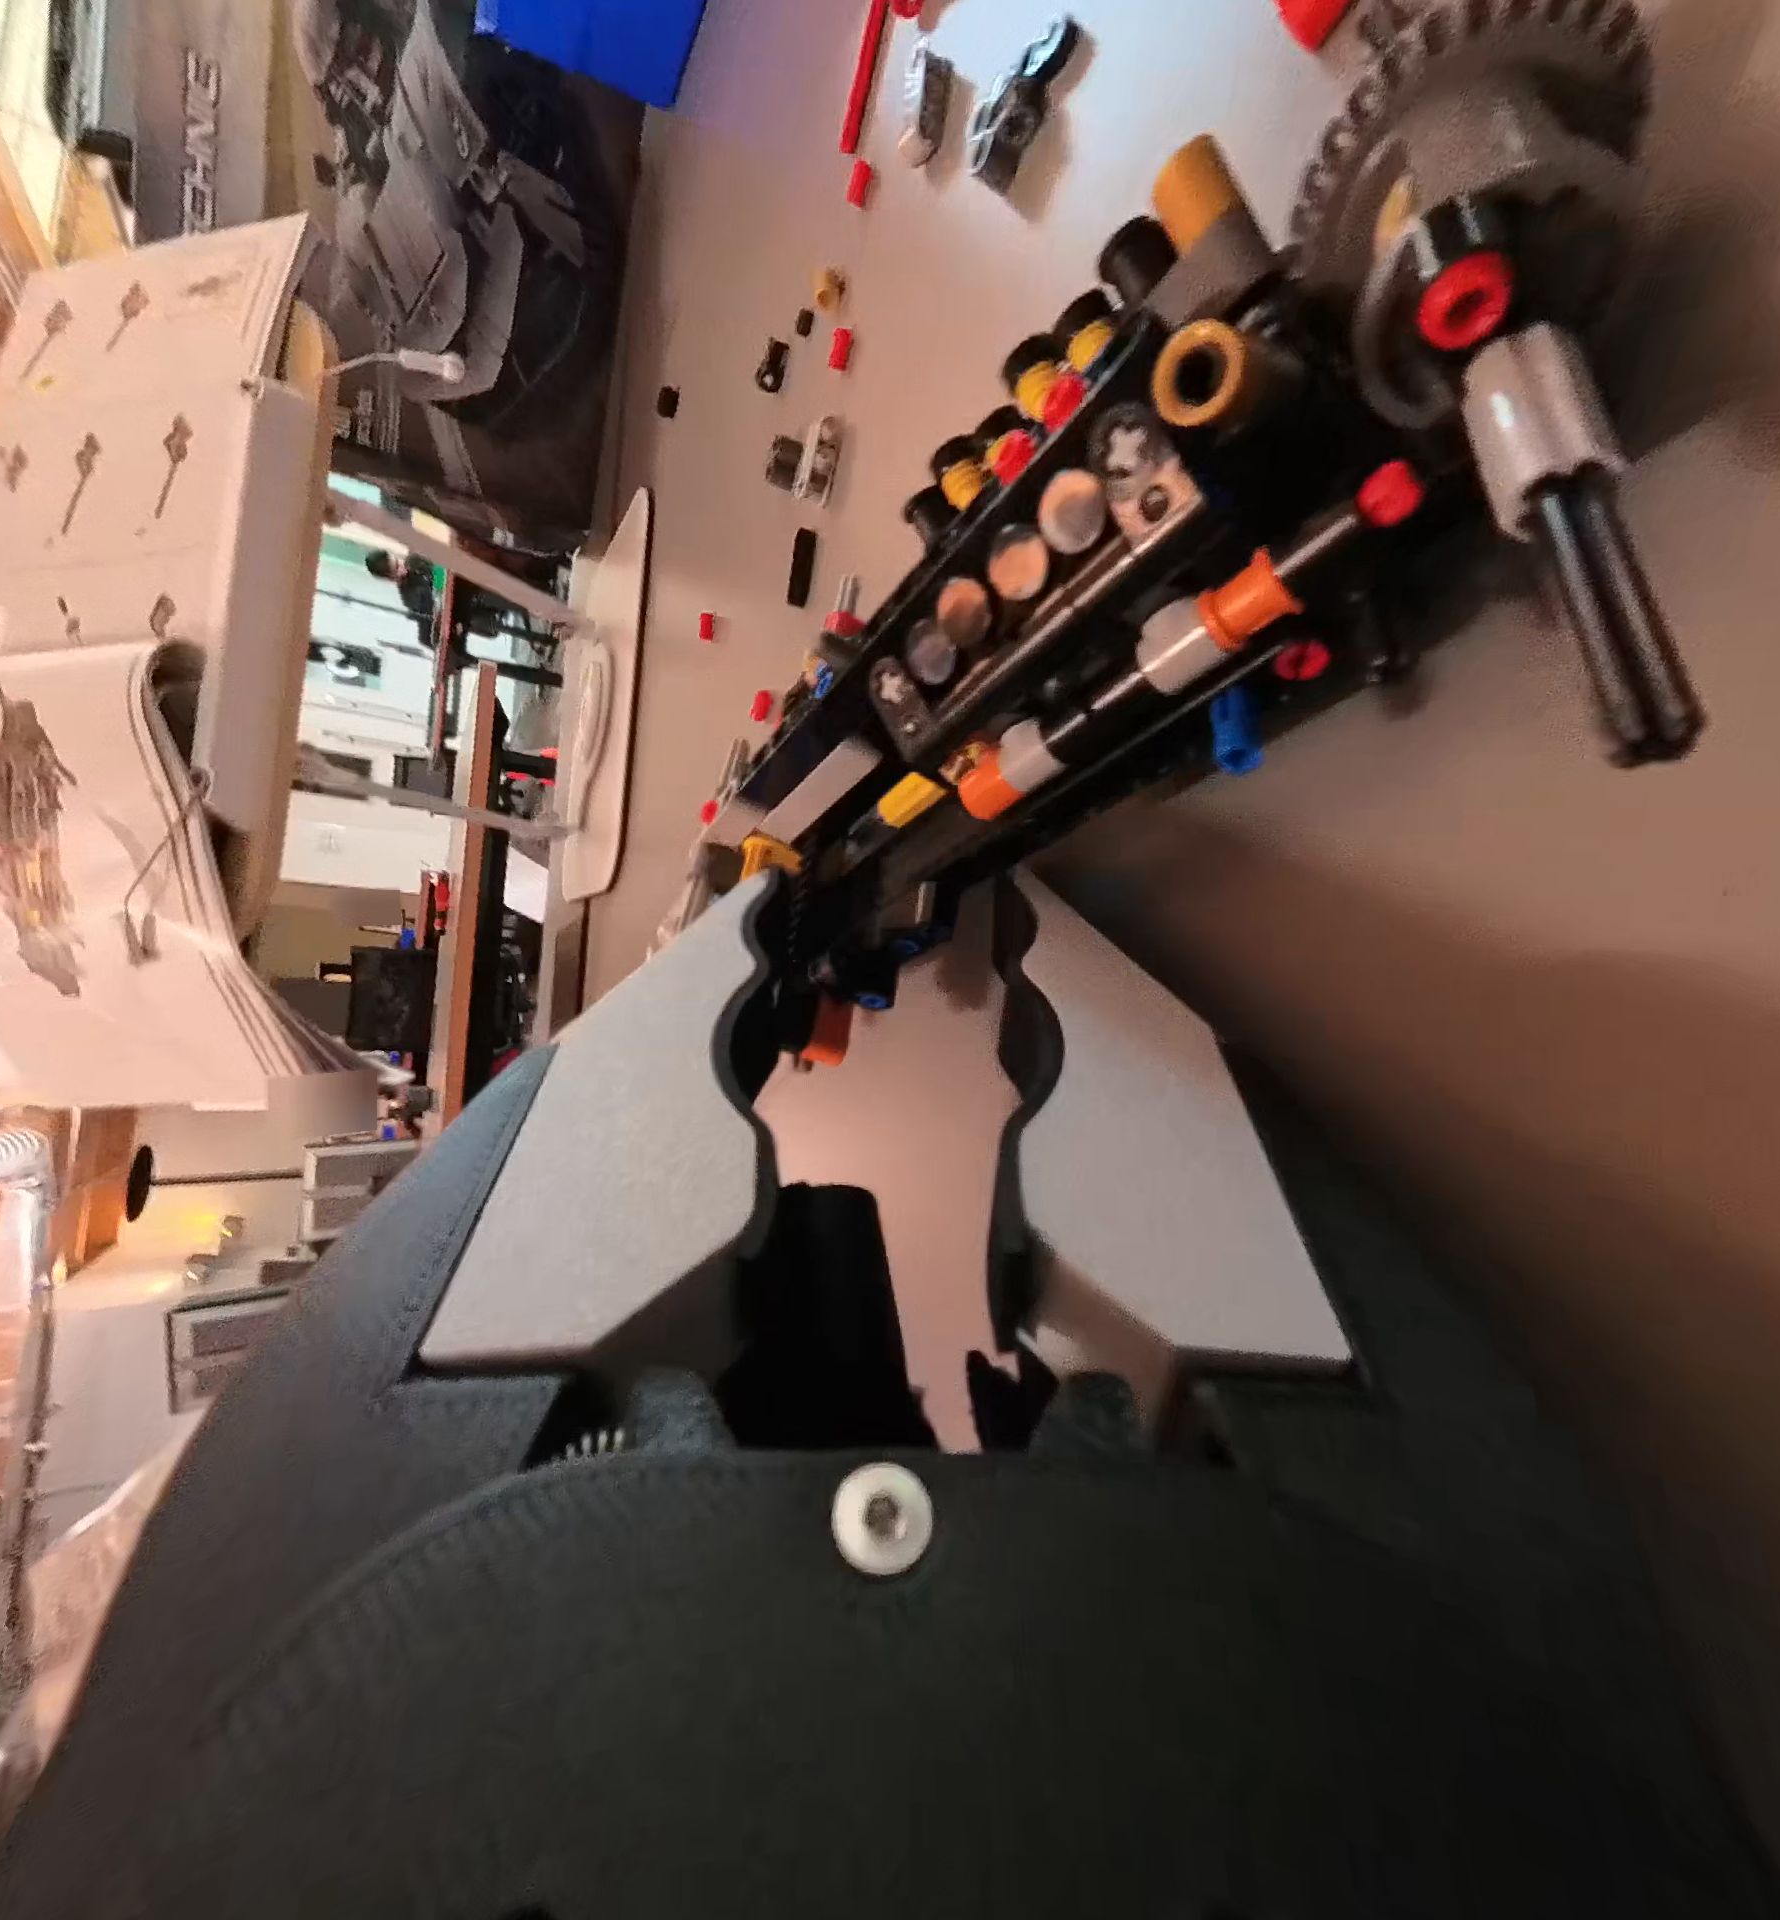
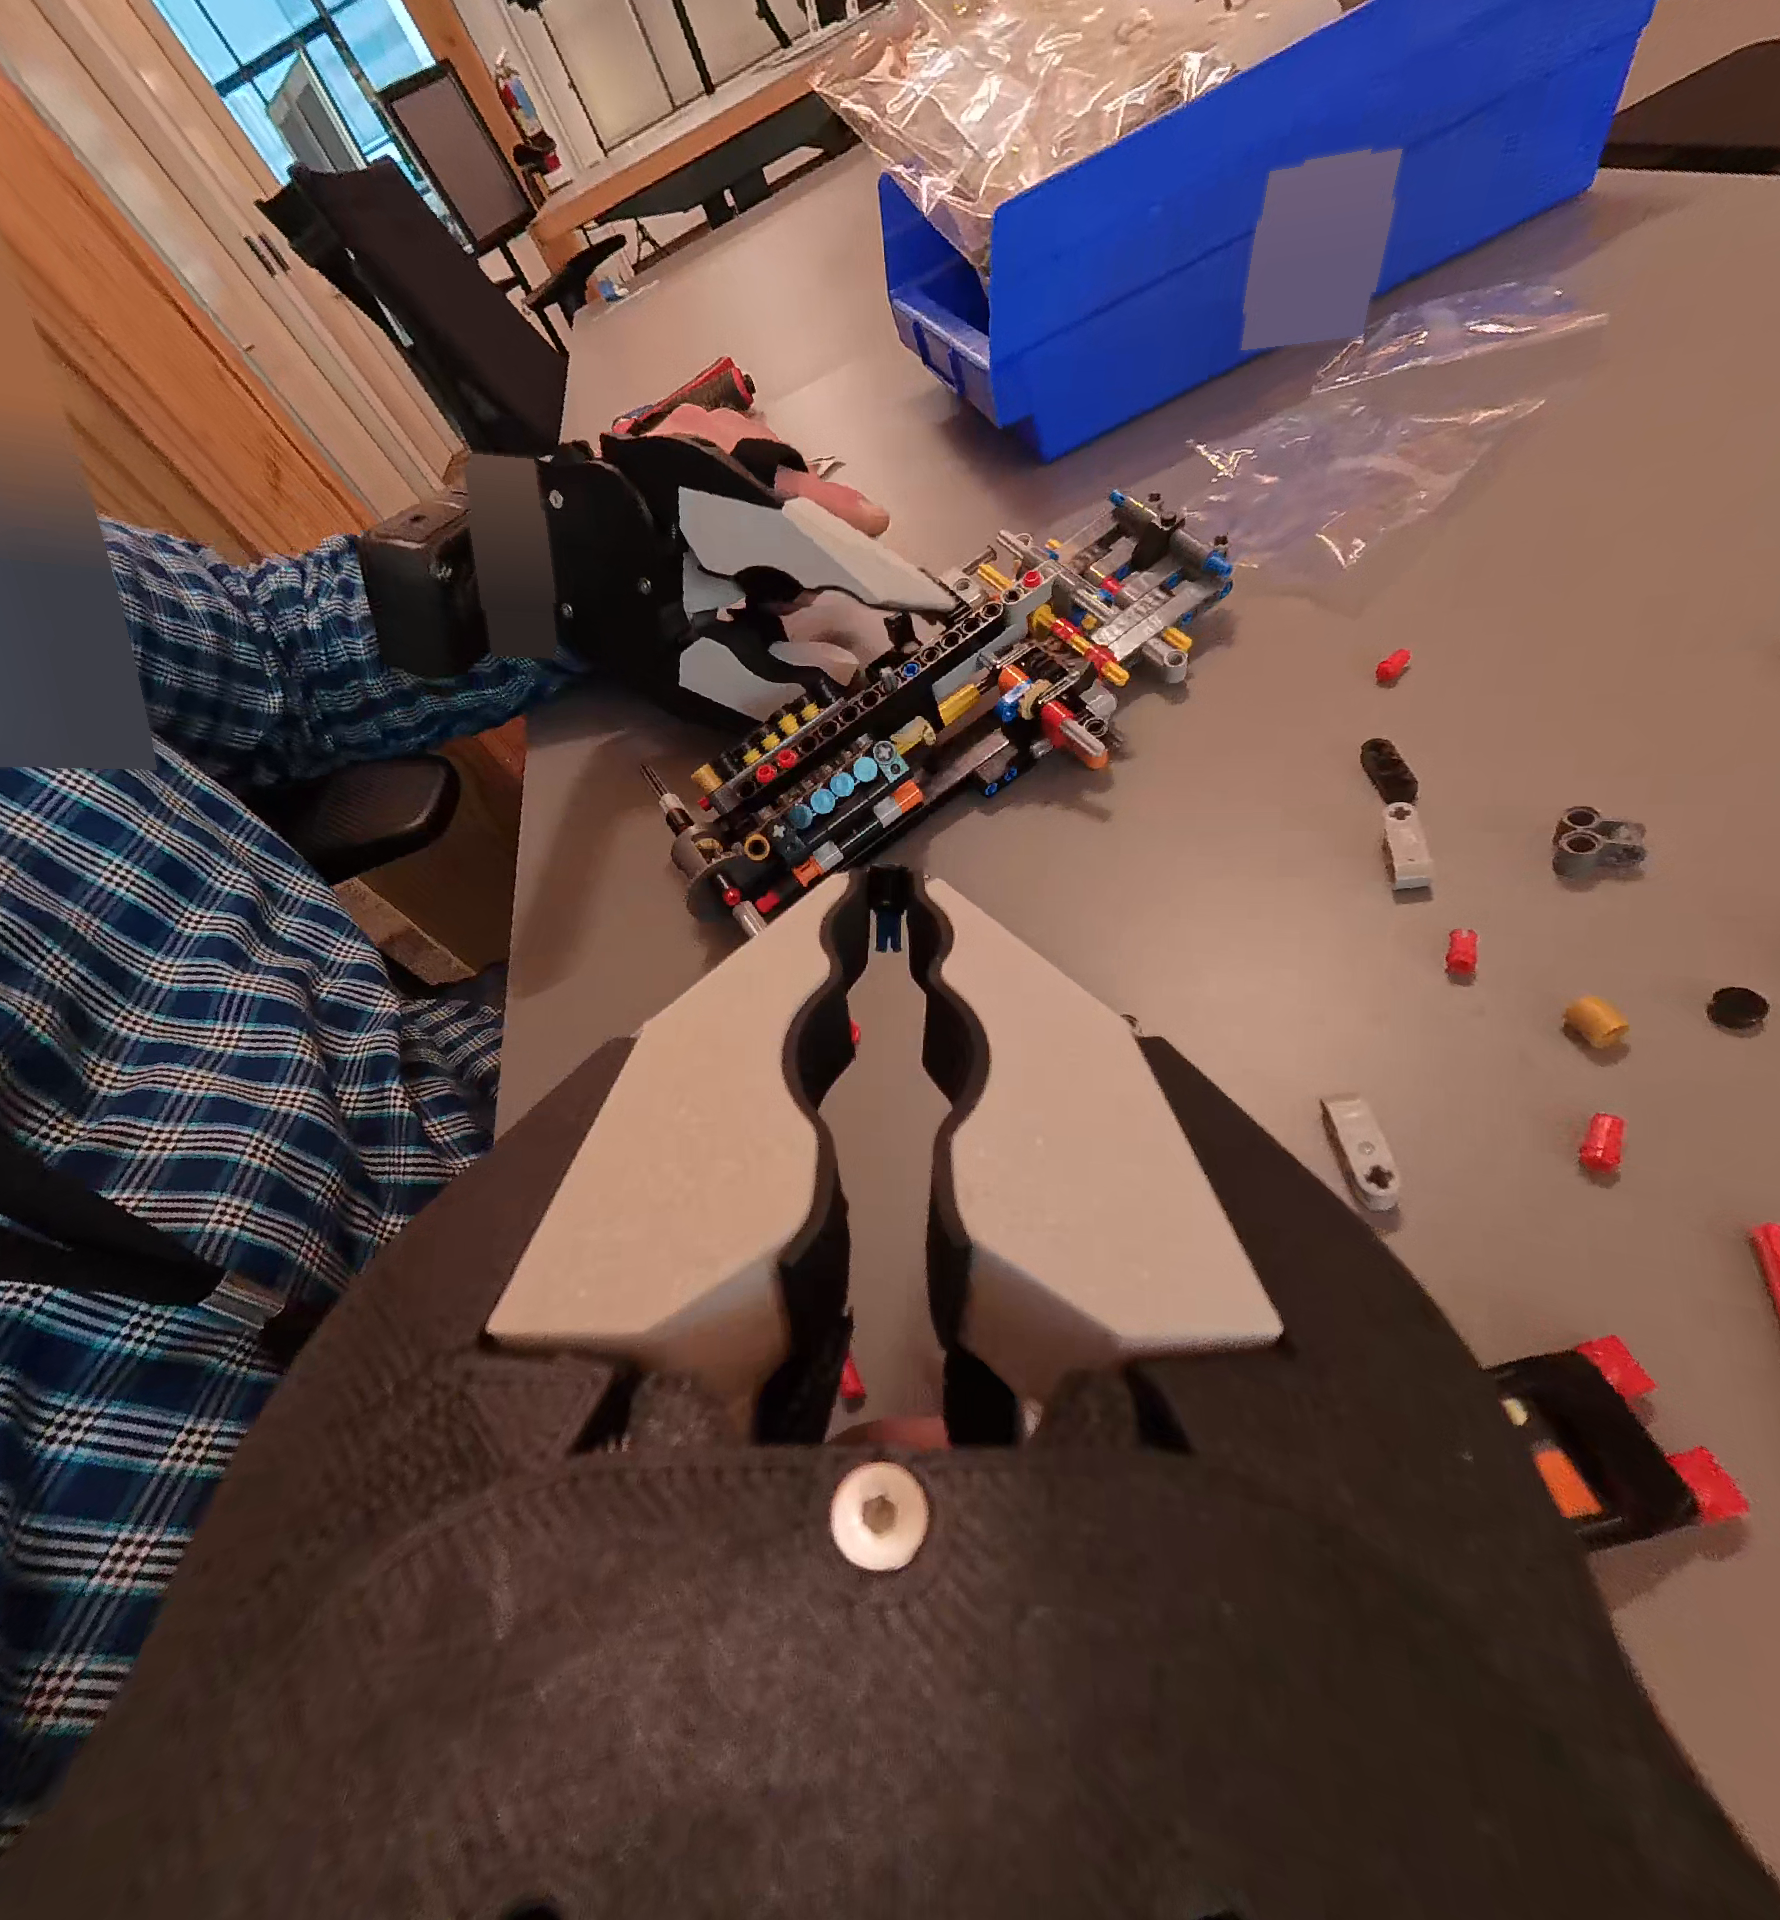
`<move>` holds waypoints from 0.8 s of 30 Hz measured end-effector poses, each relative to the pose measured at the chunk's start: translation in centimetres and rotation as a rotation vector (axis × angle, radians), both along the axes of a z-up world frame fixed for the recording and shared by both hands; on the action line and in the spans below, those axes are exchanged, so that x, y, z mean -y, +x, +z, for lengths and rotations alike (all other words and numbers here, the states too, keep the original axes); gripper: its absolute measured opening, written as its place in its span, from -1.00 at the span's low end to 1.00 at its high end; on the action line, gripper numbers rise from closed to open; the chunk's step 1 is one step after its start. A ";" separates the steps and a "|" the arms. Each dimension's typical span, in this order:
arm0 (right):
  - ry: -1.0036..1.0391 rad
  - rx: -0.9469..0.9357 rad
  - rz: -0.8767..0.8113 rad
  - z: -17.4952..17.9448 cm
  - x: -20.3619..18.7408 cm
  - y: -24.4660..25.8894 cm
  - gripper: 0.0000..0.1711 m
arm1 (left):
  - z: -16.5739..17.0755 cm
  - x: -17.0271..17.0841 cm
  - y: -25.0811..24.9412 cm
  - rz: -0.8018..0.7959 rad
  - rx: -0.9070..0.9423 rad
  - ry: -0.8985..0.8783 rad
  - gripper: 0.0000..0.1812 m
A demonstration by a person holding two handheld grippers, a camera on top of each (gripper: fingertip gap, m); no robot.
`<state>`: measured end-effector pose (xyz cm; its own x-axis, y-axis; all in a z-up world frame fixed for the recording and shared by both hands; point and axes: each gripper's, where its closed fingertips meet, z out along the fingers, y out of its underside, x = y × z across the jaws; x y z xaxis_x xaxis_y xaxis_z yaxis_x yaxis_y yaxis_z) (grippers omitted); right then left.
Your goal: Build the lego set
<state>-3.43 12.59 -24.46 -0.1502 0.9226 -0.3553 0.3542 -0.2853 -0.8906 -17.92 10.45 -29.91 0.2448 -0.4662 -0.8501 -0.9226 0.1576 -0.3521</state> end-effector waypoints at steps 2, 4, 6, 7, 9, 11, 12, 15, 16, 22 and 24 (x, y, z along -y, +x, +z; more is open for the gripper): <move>-0.026 -0.009 -0.011 0.2 0.0 0.1 -0.95 | 0.1 0.3 -0.7 0.033 0.033 -0.037 -0.55; -0.073 -0.019 -0.030 0.5 -0.1 0.2 -0.95 | 0.4 0.7 -1.5 0.070 0.075 -0.067 -0.48; -0.138 -0.041 -0.045 0.9 -0.3 0.3 -0.95 | 1.0 1.1 -2.2 0.094 0.099 -0.065 -0.49; -0.167 -0.054 -0.050 1.1 -0.4 0.4 -0.95 | 1.1 1.4 -2.6 0.109 0.104 -0.069 -0.48; -0.155 -0.060 -0.056 1.2 -0.4 0.6 -0.95 | 1.5 1.9 -3.4 0.142 0.118 -0.075 -0.49; -0.122 -0.046 -0.052 1.0 -0.1 0.6 -0.95 | 2.2 2.4 -3.4 0.148 0.175 -0.082 -0.57; -0.116 -0.048 -0.046 1.0 0.1 0.6 -0.95 | 2.3 2.5 -3.4 0.150 0.178 -0.083 -0.62; -0.076 -0.050 -0.038 1.2 0.5 0.6 -0.95 | 1.6 2.7 -3.4 0.158 0.159 -0.114 -0.65; -0.056 -0.050 -0.033 1.4 0.7 0.6 -0.95 | 2.0 2.8 -3.4 0.161 0.173 -0.110 -0.65; 0.241 -0.038 0.000 2.6 1.9 0.4 -0.95 | 7.1 2.6 0.3 0.116 0.349 -0.101 -0.67; 0.369 -0.037 0.021 3.1 2.6 -0.1 -0.95 | 8.5 2.7 3.9 0.045 0.415 -0.130 -0.70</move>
